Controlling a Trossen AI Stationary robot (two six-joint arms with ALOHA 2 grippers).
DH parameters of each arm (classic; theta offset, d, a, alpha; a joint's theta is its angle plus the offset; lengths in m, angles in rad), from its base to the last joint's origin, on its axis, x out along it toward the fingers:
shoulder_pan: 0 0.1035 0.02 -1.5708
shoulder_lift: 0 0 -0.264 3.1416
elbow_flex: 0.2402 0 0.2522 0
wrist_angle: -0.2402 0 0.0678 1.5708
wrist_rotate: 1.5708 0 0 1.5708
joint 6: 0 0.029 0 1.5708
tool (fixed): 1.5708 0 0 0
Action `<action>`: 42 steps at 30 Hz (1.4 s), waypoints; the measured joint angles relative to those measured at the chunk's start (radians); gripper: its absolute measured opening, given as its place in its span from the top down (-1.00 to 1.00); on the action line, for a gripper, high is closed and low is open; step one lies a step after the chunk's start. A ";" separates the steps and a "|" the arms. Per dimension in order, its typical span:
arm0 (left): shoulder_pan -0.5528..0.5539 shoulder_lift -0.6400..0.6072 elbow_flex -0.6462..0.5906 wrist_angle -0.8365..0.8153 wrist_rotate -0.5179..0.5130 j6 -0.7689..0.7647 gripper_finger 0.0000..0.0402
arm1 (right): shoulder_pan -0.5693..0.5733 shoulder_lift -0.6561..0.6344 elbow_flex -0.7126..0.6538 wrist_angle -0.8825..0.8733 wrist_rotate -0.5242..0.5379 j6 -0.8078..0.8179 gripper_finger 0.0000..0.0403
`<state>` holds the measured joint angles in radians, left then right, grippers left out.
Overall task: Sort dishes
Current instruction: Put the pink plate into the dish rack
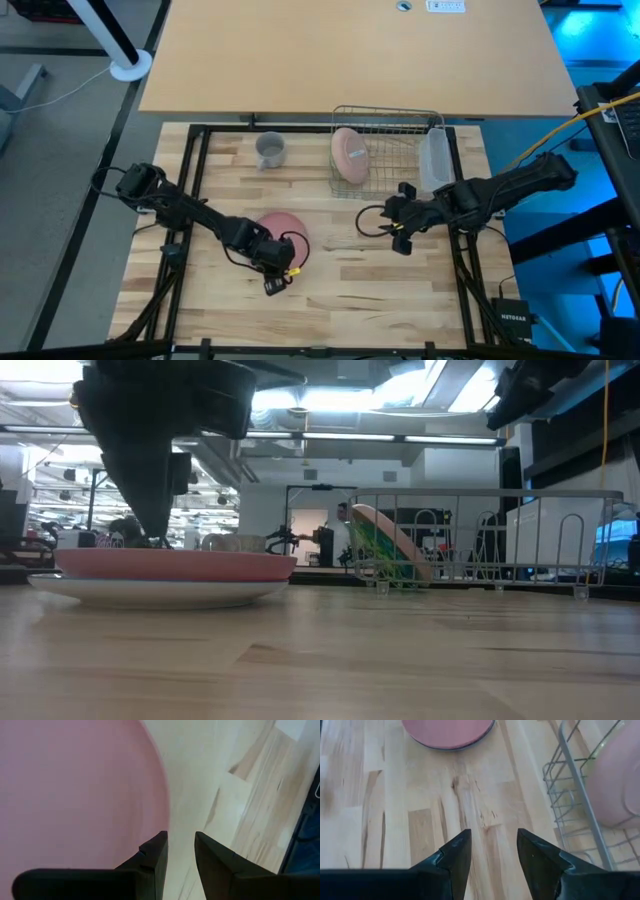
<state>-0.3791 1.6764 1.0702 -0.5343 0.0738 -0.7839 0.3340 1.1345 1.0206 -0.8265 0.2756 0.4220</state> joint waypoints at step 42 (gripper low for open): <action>-0.100 0.051 0.001 -0.061 -0.150 0.163 0.56 | 0.000 0.016 0.000 0.025 0.000 0.000 0.19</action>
<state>-0.4792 1.7278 1.0709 -0.5958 -0.0760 -0.6205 0.3340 1.1503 1.0210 -0.8013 0.2756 0.4217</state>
